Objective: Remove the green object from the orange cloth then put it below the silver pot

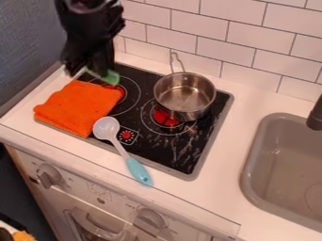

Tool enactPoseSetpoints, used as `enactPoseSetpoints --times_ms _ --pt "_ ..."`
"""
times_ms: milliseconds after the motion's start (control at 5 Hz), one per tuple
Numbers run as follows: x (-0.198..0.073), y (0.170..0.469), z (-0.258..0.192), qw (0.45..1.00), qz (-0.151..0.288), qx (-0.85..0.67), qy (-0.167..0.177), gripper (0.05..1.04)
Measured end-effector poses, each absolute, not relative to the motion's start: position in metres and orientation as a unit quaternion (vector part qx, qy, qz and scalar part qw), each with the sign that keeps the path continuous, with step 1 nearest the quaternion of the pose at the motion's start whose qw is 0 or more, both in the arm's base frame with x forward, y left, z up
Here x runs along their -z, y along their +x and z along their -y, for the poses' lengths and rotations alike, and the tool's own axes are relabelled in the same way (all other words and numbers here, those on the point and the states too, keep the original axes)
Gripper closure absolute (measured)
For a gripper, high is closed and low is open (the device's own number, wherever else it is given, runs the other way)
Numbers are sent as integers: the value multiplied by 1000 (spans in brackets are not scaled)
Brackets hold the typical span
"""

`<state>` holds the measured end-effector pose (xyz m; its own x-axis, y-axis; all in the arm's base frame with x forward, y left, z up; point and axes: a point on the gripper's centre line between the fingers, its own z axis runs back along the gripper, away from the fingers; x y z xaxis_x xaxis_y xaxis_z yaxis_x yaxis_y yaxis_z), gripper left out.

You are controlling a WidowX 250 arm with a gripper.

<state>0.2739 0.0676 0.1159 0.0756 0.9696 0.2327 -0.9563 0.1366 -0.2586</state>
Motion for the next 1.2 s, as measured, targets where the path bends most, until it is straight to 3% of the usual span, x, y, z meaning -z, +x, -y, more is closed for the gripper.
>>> enactPoseSetpoints --times_ms 400,600,800,1000,1200 --pt "-58 266 -26 764 167 -623 -9 1014" --pt "-41 276 -21 763 167 -624 -34 1014" --pt "-21 281 -18 769 163 -618 -25 1014" --pt "-19 286 -15 772 162 -614 -30 986" --pt "-17 284 -16 773 155 -615 -21 799"
